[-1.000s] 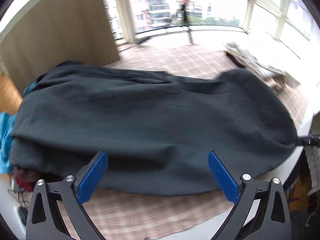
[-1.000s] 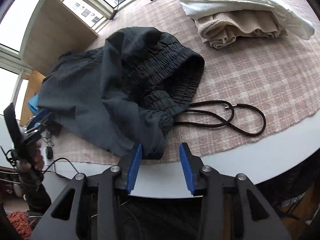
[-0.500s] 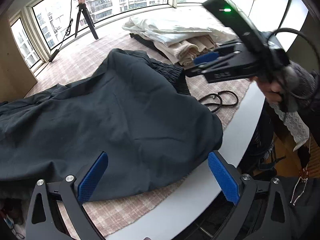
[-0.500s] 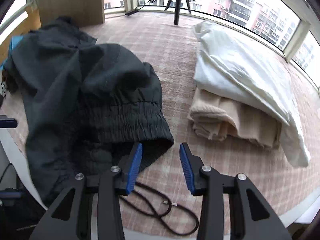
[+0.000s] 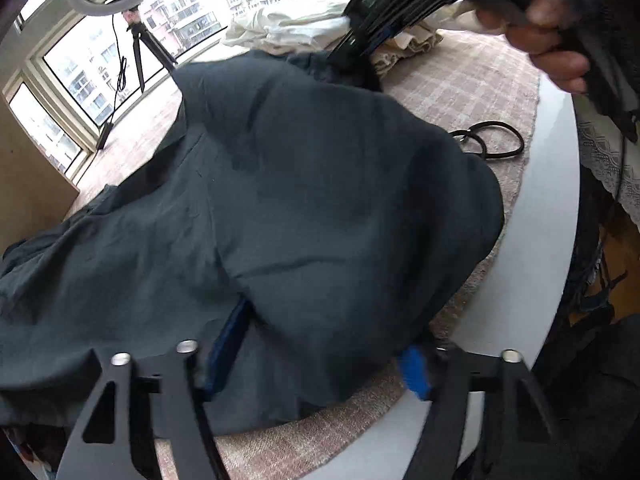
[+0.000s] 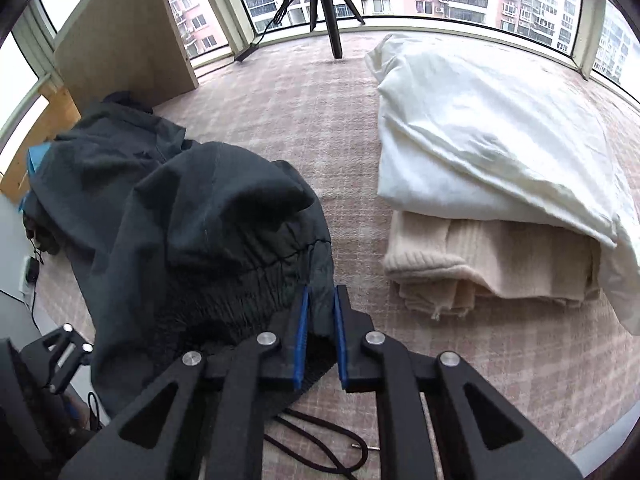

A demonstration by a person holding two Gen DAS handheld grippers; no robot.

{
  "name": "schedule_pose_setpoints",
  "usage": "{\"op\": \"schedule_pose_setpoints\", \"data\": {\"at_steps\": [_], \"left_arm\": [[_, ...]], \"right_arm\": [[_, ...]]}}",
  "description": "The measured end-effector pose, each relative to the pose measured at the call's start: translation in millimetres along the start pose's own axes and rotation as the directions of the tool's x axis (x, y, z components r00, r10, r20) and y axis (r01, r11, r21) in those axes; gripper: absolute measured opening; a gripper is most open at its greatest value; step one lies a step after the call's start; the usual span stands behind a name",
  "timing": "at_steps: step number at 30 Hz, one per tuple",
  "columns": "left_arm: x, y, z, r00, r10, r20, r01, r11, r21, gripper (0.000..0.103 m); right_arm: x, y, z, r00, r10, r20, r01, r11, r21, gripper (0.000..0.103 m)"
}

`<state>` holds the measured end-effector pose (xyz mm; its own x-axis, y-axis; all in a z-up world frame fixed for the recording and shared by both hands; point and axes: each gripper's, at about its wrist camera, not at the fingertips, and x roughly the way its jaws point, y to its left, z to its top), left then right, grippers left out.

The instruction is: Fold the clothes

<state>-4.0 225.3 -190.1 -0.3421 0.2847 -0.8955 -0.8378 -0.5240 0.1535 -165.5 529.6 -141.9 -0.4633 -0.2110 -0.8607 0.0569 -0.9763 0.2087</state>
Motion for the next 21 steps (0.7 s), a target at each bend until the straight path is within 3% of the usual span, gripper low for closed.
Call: {"op": "schedule_pose_setpoints", "data": {"at_steps": [2,3,5,8,13,15,17,21], "left_arm": [[-11.5,24.2,1.5,1.000,-0.029,0.012,0.030,0.996,-0.080,0.013],[-22.0,39.0,1.6,0.999,-0.036,0.029,0.039,0.992,-0.120,0.008],[-46.3,69.2,0.9,0.997,-0.033,0.068,0.046,0.981,-0.189,0.006],[-94.3,117.2,-4.6,0.990,0.032,0.135,0.004,0.966,-0.257,0.005],[-188.7,194.5,-25.5,0.959,0.161,0.231,-0.065,0.925,-0.375,0.004],[-215.8,213.7,-25.2,0.951,0.182,0.252,-0.075,0.921,-0.381,0.004],[-228.6,218.8,-9.6,0.947,0.187,0.261,-0.090,0.935,-0.343,0.004],[-205.3,185.0,65.0,0.952,0.141,0.273,-0.110,0.986,-0.127,0.004]], "right_arm": [[-19.8,-2.8,-5.1,1.000,-0.002,0.027,0.002,1.000,0.017,0.012],[-29.9,-3.5,-7.6,0.999,0.001,0.039,-0.002,1.000,0.026,0.011],[-44.4,-1.9,-15.5,0.997,0.024,0.068,-0.027,0.999,0.036,0.011],[-67.4,11.6,-26.0,0.994,0.057,0.098,-0.060,0.998,0.024,0.011],[-71.9,47.0,-58.2,0.973,0.227,0.044,-0.229,0.972,0.055,0.011],[-73.5,76.9,-70.6,0.949,0.312,0.050,-0.315,0.948,0.049,0.011],[-88.1,103.2,-86.8,0.934,0.353,0.060,-0.354,0.935,0.022,0.011],[-96.2,112.4,-116.9,0.897,0.434,0.087,-0.443,0.887,0.133,0.011]]}}
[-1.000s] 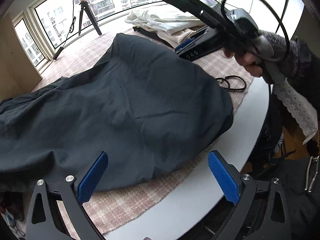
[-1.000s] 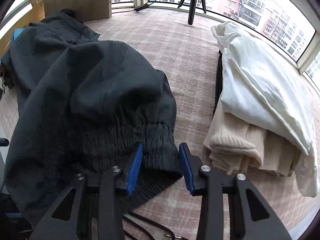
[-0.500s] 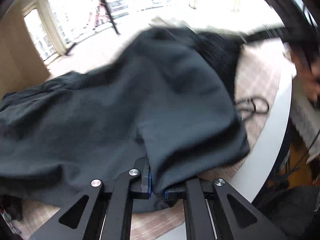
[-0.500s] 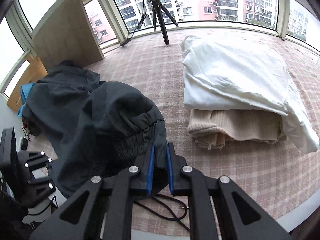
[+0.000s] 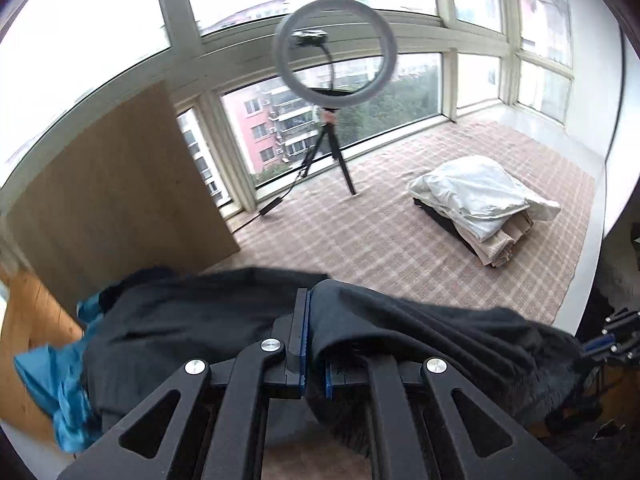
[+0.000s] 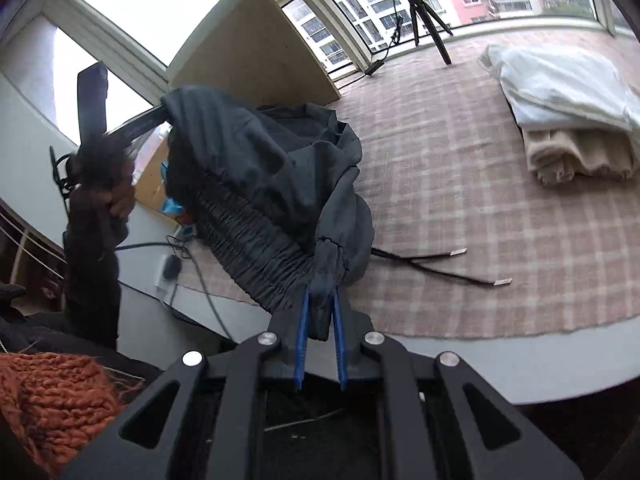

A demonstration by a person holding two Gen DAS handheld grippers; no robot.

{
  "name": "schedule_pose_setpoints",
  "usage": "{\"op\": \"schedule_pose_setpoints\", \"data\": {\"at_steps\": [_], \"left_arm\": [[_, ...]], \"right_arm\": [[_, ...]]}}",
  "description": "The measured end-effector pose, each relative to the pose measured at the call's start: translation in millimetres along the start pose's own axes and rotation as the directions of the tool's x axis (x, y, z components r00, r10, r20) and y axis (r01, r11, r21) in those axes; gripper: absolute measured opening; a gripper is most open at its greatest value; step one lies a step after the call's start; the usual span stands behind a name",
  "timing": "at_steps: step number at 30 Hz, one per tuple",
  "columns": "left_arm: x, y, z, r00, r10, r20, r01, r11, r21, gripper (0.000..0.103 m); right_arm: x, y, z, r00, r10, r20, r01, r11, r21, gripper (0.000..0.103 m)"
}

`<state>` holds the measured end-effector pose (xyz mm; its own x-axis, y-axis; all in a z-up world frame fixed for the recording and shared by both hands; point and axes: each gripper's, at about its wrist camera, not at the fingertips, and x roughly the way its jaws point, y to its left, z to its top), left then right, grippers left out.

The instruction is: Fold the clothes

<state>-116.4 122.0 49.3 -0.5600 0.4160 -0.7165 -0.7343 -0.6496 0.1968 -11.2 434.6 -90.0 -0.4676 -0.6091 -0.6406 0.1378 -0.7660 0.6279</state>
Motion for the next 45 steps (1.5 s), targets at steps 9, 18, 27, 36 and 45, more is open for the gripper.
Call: {"op": "schedule_pose_setpoints", "data": {"at_steps": [9,18,27,36,45], "left_arm": [[216.5,-182.5,62.7,0.904,-0.197,-0.380,0.297,0.928,0.225,0.014],[131.8,-69.1,47.9,0.956,-0.212,-0.206,0.227,0.972,0.056,0.035],[7.0,81.1,-97.6,0.963,0.170,-0.210,-0.210,0.960,-0.185,0.047],[-13.4,165.6,-248.2,0.886,0.204,-0.417,-0.385,0.824,-0.415,0.048],[41.6,175.9,-249.6,0.907,0.204,-0.368,-0.318,0.905,-0.282,0.048]], "right_arm": [[-28.0,-89.2,-43.3,0.940,-0.338,-0.039,0.337,0.908,0.248,0.014],[-8.6,-90.6,51.4,0.955,-0.294,0.037,0.292,0.954,0.063,0.051],[130.3,-157.1,138.9,0.953,-0.253,-0.166,0.279,0.948,0.156,0.051],[165.0,-146.9,144.6,0.933,-0.341,-0.112,0.355,0.924,0.142,0.033],[75.5,-87.6,129.0,0.912,-0.384,0.145,0.361,0.918,0.166,0.001]]}}
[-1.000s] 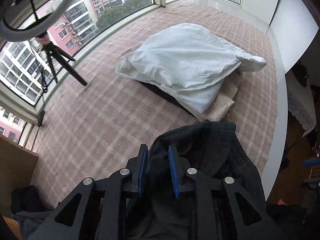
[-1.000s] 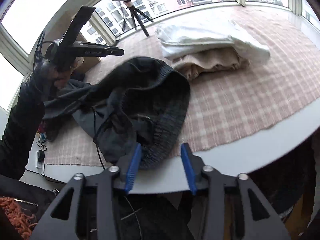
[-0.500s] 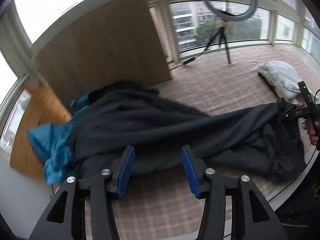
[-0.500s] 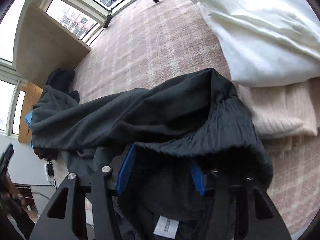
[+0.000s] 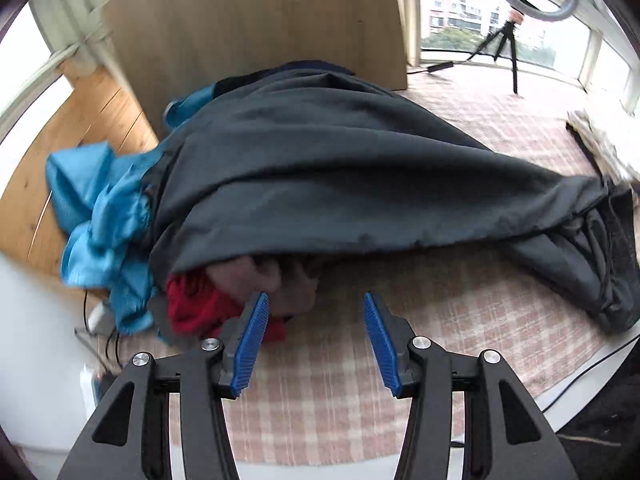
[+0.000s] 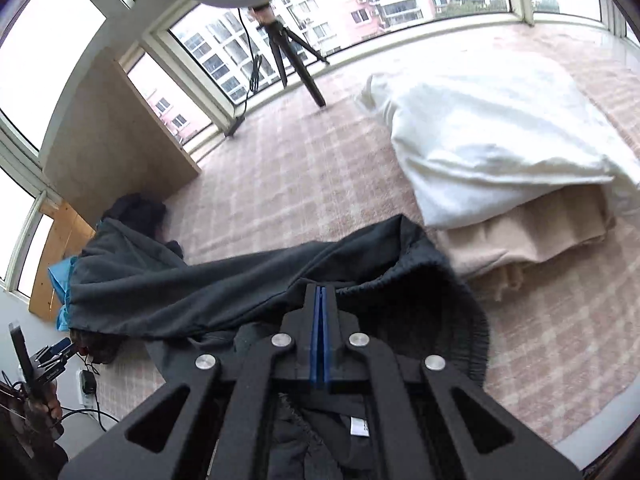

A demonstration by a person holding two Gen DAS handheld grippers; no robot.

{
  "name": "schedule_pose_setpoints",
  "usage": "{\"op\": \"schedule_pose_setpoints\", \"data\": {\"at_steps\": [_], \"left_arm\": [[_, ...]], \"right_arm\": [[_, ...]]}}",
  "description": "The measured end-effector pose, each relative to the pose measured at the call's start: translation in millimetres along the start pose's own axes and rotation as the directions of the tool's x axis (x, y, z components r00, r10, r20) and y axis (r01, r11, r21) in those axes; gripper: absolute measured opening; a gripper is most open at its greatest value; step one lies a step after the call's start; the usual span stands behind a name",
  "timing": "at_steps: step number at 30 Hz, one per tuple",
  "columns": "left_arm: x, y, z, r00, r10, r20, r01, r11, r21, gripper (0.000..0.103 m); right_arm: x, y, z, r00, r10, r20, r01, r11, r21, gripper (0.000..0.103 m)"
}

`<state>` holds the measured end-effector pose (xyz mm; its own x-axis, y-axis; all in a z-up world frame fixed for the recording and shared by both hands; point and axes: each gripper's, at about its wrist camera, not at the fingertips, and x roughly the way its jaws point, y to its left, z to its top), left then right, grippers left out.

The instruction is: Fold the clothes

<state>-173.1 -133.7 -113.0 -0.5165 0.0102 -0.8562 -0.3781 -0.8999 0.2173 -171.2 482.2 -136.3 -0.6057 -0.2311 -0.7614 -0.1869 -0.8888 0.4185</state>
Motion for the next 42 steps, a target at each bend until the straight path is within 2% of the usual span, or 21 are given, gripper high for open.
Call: {"op": "schedule_pose_setpoints", "data": {"at_steps": [2,4,6,8,9,11,12,13,14,16,18,21,25,28,29,30,31,33,37,39,42], "left_arm": [[8.0,-14.0,2.3,0.998,0.052,0.033,-0.055,0.992,0.116,0.048],[13.8,-29.1,2.5,0.993,0.094,0.075,-0.110,0.965,0.238,0.048],[16.7,-46.9,-3.6,0.985,0.118,0.129,-0.159,0.911,0.382,0.048],[22.7,-61.6,-11.3,0.974,0.132,0.186,-0.210,0.840,0.500,0.051],[28.1,-65.8,-13.0,0.971,0.131,0.198,-0.219,0.816,0.535,0.051],[42.2,-68.3,-7.5,0.975,0.133,0.180,-0.213,0.800,0.561,0.050],[49.4,-66.7,-2.8,0.976,0.134,0.171,-0.208,0.804,0.558,0.048],[53.6,-63.7,2.9,0.977,0.130,0.167,-0.201,0.815,0.544,0.038],[56.4,-60.2,8.8,0.979,0.122,0.165,-0.192,0.828,0.527,0.020],[54.9,-50.1,22.1,0.985,0.097,0.145,-0.155,0.866,0.475,0.004],[40.7,-36.8,35.2,0.989,0.042,0.145,-0.099,0.904,0.416,0.004],[8.0,-19.6,51.6,0.979,-0.002,0.203,-0.075,0.926,0.369,0.004],[-27.8,0.9,73.8,0.963,0.016,0.271,-0.105,0.942,0.319,0.003],[-45.6,15.3,90.8,0.953,0.028,0.301,-0.117,0.953,0.280,0.003],[-50.3,19.1,96.7,0.951,0.033,0.309,-0.120,0.956,0.268,0.003],[-56.7,20.4,98.0,0.948,0.042,0.317,-0.129,0.957,0.259,0.003],[-63.2,22.5,97.4,0.944,0.058,0.324,-0.143,0.959,0.245,0.003],[-76.0,31.2,99.3,0.938,0.093,0.335,-0.170,0.963,0.211,0.003],[-97.0,52.2,123.0,0.922,0.159,0.352,-0.233,0.956,0.177,0.003],[-100.9,60.8,149.3,0.911,0.196,0.363,-0.270,0.949,0.164,0.003],[-97.5,55.7,206.8,0.901,0.196,0.387,-0.286,0.939,0.189,0.003]], "right_arm": [[-11.0,6.7,-0.9,0.999,0.003,-0.033,-0.004,0.999,-0.036,0.001],[-19.8,11.3,-7.2,0.998,-0.053,-0.041,0.050,0.996,-0.069,0.005],[-21.0,11.4,-13.4,0.994,-0.084,-0.074,0.078,0.994,-0.077,0.017],[-20.9,2.3,-19.1,0.992,-0.069,-0.101,0.066,0.997,-0.033,0.023],[-19.9,-3.4,-21.6,0.992,-0.051,-0.114,0.051,0.999,0.001,0.023],[-14.9,-13.1,-26.3,0.990,-0.012,-0.143,0.023,0.997,0.079,0.023],[-12.1,-15.9,-28.3,0.989,-0.002,-0.150,0.019,0.994,0.109,0.024],[-9.7,-17.4,-29.3,0.988,0.004,-0.154,0.016,0.992,0.125,0.025],[-7.3,-18.8,-30.3,0.987,0.009,-0.159,0.013,0.990,0.141,0.028],[-2.0,-19.8,-29.2,0.987,0.018,-0.162,0.009,0.986,0.166,0.032],[7.9,-15.6,-23.9,0.986,0.021,-0.164,0.007,0.986,0.169,0.036],[26.9,-5.7,-13.9,0.985,0.021,-0.170,0.007,0.987,0.160,0.048],[65.6,9.2,-2.7,0.974,-0.022,-0.226,0.048,0.993,0.109,0.048],[93.8,13.8,-2.8,0.957,-0.125,-0.262,0.144,0.988,0.057,0.047],[101.3,14.8,-3.1,0.953,-0.148,-0.266,0.165,0.985,0.045,0.040],[100.8,14.5,-4.6,0.962,-0.123,-0.245,0.141,0.988,0.059,0.024],[96.1,15.2,-6.0,0.971,-0.076,-0.227,0.095,0.993,0.074,0.013],[78.1,18.4,-9.0,0.983,-0.035,-0.178,0.049,0.996,0.074,0.005],[22.1,16.2,-12.0,0.998,0.007,-0.063,-0.001,0.995,0.097,0.004],[-8.2,11.1,-8.6,1.000,0.028,0.000,-0.028,0.991,0.133,0.004],[-50.3,-0.3,-3.2,0.994,0.041,0.097,-0.057,0.984,0.170,0.004]]}}
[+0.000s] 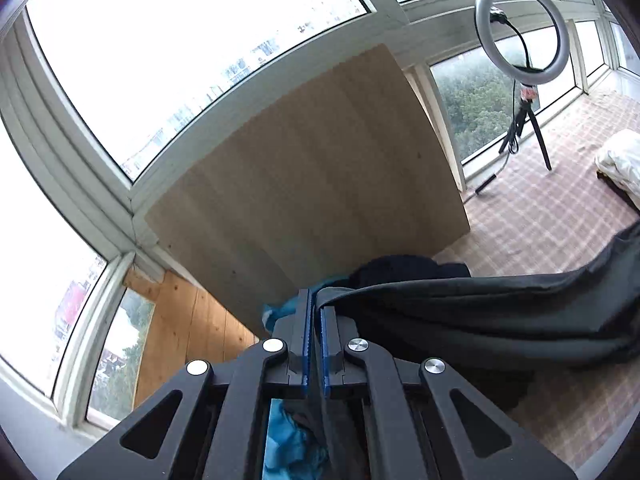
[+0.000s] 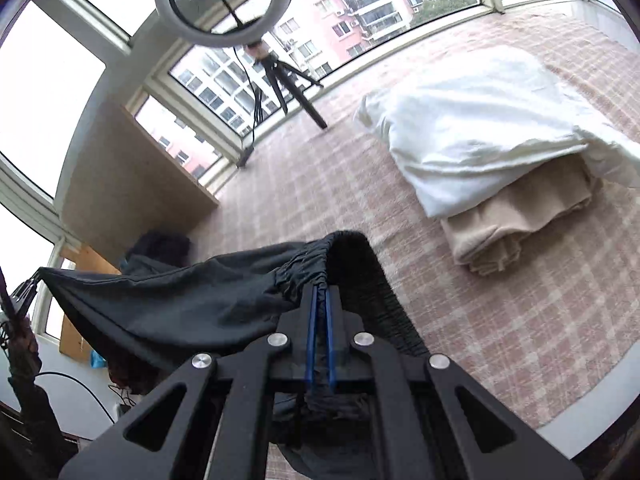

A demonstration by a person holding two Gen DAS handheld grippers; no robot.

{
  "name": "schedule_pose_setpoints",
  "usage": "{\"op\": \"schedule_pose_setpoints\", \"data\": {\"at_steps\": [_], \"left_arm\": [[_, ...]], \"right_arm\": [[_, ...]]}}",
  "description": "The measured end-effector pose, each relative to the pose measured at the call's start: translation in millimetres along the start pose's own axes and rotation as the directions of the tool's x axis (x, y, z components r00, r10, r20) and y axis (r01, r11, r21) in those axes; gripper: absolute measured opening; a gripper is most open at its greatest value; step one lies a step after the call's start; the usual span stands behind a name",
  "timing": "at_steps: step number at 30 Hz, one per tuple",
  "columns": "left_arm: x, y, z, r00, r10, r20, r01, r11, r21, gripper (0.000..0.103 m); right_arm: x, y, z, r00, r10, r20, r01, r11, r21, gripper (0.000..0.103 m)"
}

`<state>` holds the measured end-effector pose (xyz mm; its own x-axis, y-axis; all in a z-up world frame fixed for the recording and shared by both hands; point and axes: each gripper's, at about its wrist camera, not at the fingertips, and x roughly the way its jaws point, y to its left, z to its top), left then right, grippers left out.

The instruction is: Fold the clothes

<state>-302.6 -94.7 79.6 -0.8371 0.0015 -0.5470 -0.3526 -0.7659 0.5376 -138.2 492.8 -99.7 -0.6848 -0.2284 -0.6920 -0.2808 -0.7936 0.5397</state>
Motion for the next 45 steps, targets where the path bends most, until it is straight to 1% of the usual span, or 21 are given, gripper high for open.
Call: {"op": "schedule_pose_setpoints", "data": {"at_steps": [3,6,7,9,12,15,18,19,21,24,26,27,30,34,36,37,38,39,42,43,45], "left_arm": [[37.0,-8.1,58.0,1.000,0.001,0.020,-0.002,0.998,0.062,0.003],[103.3,-42.4,107.9,0.993,-0.089,-0.076,0.097,0.988,0.117,0.022],[125.1,-54.8,118.0,0.990,-0.084,-0.117,0.101,0.984,0.145,0.035],[159.1,-81.7,120.7,0.981,-0.054,-0.184,0.094,0.973,0.212,0.037],[172.3,-99.7,105.1,0.974,-0.086,-0.210,0.141,0.955,0.261,0.037],[157.2,-91.4,77.0,0.977,-0.066,-0.202,0.124,0.949,0.289,0.038],[130.6,-67.2,32.4,0.978,-0.072,-0.195,0.127,0.950,0.284,0.050],[122.5,-57.9,15.5,0.974,-0.092,-0.206,0.145,0.955,0.260,0.055],[109.3,-39.9,-19.4,0.963,-0.129,-0.236,0.175,0.967,0.187,0.055],[92.9,-31.5,-73.5,0.935,-0.213,-0.284,0.254,0.961,0.115,0.055],[87.5,-40.4,-103.9,0.918,-0.237,-0.318,0.287,0.950,0.121,0.055],[88.3,-48.3,-114.9,0.916,-0.228,-0.330,0.287,0.947,0.143,0.056],[100.2,-60.0,-127.2,0.916,-0.200,-0.348,0.265,0.953,0.150,0.060],[106.3,-57.2,-118.7,0.919,-0.215,-0.330,0.267,0.956,0.120,0.061],[100.0,-48.8,-121.4,0.914,-0.242,-0.326,0.292,0.950,0.113,0.060],[99.8,-44.9,-121.5,0.902,-0.276,-0.333,0.322,0.942,0.091,0.046],[101.2,-40.7,-120.4,0.878,-0.332,-0.344,0.370,0.928,0.051,0.022],[101.6,-36.2,-118.7,0.869,-0.354,-0.347,0.386,0.922,0.027,0.017],[99.8,-26.5,-116.0,0.877,-0.347,-0.334,0.371,0.928,0.009,0.015],[100.4,-24.2,-117.8,0.877,-0.353,-0.326,0.375,0.927,0.006,0.018],[99.1,-23.4,-119.4,0.869,-0.378,-0.319,0.401,0.916,0.005,0.033]], "right_arm": [[-28.0,-6.2,9.3,0.995,-0.032,0.094,0.029,0.999,0.033,0.004],[-37.0,-15.0,16.4,0.982,-0.114,0.147,0.105,0.992,0.065,0.004],[-36.3,-18.2,18.5,0.980,-0.135,0.148,0.125,0.990,0.072,0.004],[-29.7,-21.7,17.9,0.979,-0.146,0.142,0.133,0.987,0.095,0.004],[-12.8,-22.4,14.6,0.981,-0.182,0.069,0.177,0.981,0.075,0.007],[-4.7,-22.4,10.5,0.976,-0.217,0.034,0.215,0.975,0.051,0.009],[-0.1,-23.4,6.0,0.972,-0.234,-0.012,0.235,0.971,0.039,0.015],[0.1,-23.0,4.1,0.974,-0.226,-0.022,0.227,0.973,0.043,0.017],[0.7,-21.9,0.5,0.977,-0.211,-0.040,0.213,0.976,0.051,0.020],[10.4,-16.5,-4.7,0.974,-0.210,-0.081,0.214,0.976,0.047,0.021],[22.4,-13.3,-6.5,0.973,-0.201,-0.117,0.208,0.977,0.052,0.021],[28.5,-11.6,-7.5,0.971,-0.197,-0.134,0.205,0.977,0.055,0.021],[44.6,-1.8,-10.5,0.966,-0.188,-0.177,0.197,0.980,0.035,0.021],[49.0,12.3,-17.4,0.964,-0.171,-0.203,0.173,0.985,-0.007,0.021],[47.7,12.9,-20.7,0.962,-0.180,-0.203,0.181,0.983,-0.011,0.033],[46.5,11.1,-22.3,0.961,-0.191,-0.199,0.193,0.981,-0.007,0.036],[45.5,8.7,-23.8,0.960,-0.200,-0.196,0.204,0.979,0.000,0.037],[45.6,3.8,-25.0,0.959,-0.204,-0.197,0.211,0.977,0.018,0.037],[47.2,-9.4,-29.1,0.957,-0.201,-0.211,0.221,0.972,0.074,0.037],[48.0,-11.3,-30.9,0.957,-0.188,-0.219,0.211,0.974,0.087,0.037],[48.9,-12.4,-34.0,0.958,-0.173,-0.227,0.199,0.975,0.097,0.037]]}}
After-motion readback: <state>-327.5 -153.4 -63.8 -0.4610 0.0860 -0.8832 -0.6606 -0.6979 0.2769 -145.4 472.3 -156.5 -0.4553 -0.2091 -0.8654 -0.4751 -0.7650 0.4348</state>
